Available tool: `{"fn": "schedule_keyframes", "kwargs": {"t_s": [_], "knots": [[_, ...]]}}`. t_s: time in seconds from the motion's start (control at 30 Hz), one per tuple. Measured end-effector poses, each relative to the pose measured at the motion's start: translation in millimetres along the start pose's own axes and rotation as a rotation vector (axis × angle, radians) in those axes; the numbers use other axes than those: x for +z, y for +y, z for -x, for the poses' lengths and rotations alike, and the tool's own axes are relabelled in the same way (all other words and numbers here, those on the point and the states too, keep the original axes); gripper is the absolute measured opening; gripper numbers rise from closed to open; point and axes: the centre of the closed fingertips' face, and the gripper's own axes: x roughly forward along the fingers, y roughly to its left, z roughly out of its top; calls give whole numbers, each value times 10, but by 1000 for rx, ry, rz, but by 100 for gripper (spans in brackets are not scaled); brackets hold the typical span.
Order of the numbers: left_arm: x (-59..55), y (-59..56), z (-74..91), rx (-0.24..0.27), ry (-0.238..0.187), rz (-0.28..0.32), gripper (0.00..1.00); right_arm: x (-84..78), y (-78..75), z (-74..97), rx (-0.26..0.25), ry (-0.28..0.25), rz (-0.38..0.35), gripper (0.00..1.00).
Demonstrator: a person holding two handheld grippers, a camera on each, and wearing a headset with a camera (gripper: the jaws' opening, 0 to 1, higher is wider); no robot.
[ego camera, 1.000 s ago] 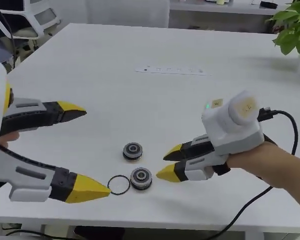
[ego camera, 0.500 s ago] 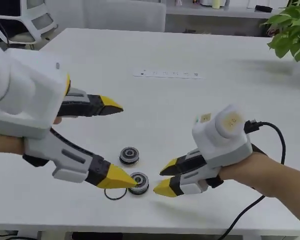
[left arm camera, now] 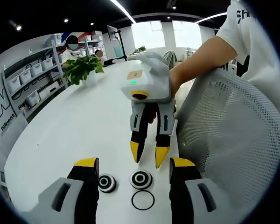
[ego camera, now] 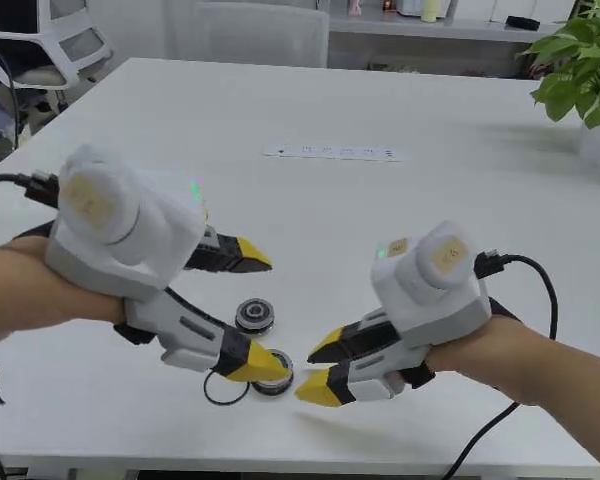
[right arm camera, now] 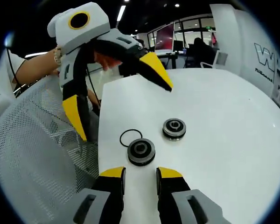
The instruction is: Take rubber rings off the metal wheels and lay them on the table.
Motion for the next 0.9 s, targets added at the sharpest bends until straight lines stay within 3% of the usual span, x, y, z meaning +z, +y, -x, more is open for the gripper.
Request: {"fn": "schedule_keyframes", "kwargs": {"t_s": [0.1, 0.2, 0.37, 0.47, 0.6, 0.9], "knots": [[-108, -69, -100, -8, 6, 10, 45, -6, 9, -7, 2, 4, 3, 24], [-218, -88, -155, 0, 22, -5, 42, -2, 9, -10, 3, 4, 5, 23], [-345, -87, -189, -3, 23, 69, 38, 3, 4, -19, 2, 3, 7, 23], [-378, -55, -199, 11, 9, 111, 32, -12, 3, -26, 1, 7, 11, 23], [-413, -31, -223, 25, 18, 124, 22, -13, 0, -36, -7, 8, 20, 23], [-467, -70, -289, 11, 43, 126, 17, 14, 8, -68, -6, -4, 15, 21]]}}
